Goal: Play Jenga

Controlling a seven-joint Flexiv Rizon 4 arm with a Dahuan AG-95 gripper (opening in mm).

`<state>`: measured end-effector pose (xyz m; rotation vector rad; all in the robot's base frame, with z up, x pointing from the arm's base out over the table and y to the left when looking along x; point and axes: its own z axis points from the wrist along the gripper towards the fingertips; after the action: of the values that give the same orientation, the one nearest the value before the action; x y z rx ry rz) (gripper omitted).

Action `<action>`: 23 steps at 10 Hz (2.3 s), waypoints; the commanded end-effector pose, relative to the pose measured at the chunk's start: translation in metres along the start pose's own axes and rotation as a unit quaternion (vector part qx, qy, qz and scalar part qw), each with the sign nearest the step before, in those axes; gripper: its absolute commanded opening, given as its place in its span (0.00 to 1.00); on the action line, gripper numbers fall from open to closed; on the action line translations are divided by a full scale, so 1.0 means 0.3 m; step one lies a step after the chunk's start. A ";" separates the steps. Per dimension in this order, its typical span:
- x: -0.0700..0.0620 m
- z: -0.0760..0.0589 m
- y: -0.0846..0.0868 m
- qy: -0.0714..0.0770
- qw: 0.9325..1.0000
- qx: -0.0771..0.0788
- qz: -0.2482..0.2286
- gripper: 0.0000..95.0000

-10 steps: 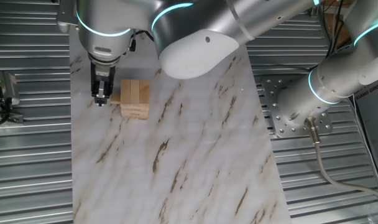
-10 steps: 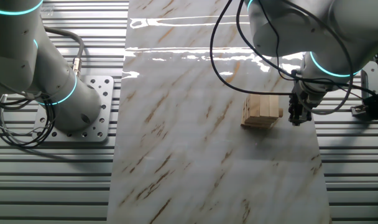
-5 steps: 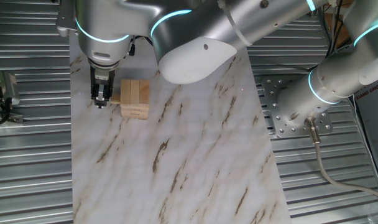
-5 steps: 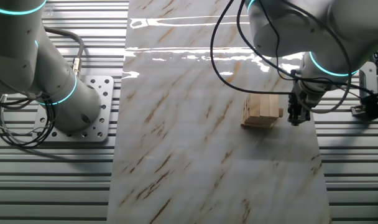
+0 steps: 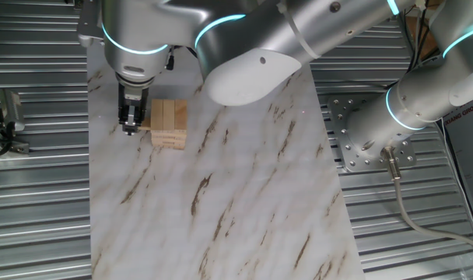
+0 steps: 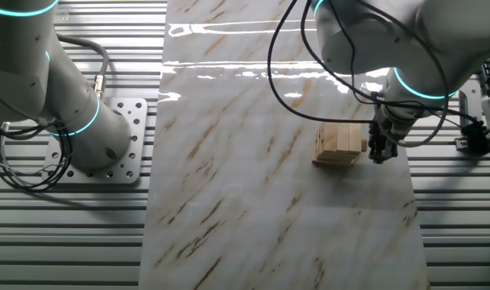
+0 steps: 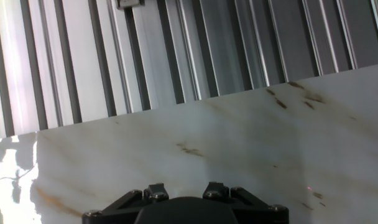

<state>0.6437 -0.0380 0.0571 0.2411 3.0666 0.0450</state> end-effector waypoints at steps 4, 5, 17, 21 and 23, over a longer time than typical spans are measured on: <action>0.002 0.013 0.007 0.015 1.000 0.002 0.000 0.40; 0.005 0.014 0.006 0.016 1.000 0.002 0.000 0.40; 0.034 0.021 0.008 0.013 1.000 0.003 -0.005 0.40; 0.039 0.017 0.011 0.014 1.000 0.002 -0.005 0.40; 0.042 0.017 0.012 0.014 1.000 0.001 -0.006 0.40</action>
<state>0.6315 -0.0321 0.0518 0.2241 3.0951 0.0445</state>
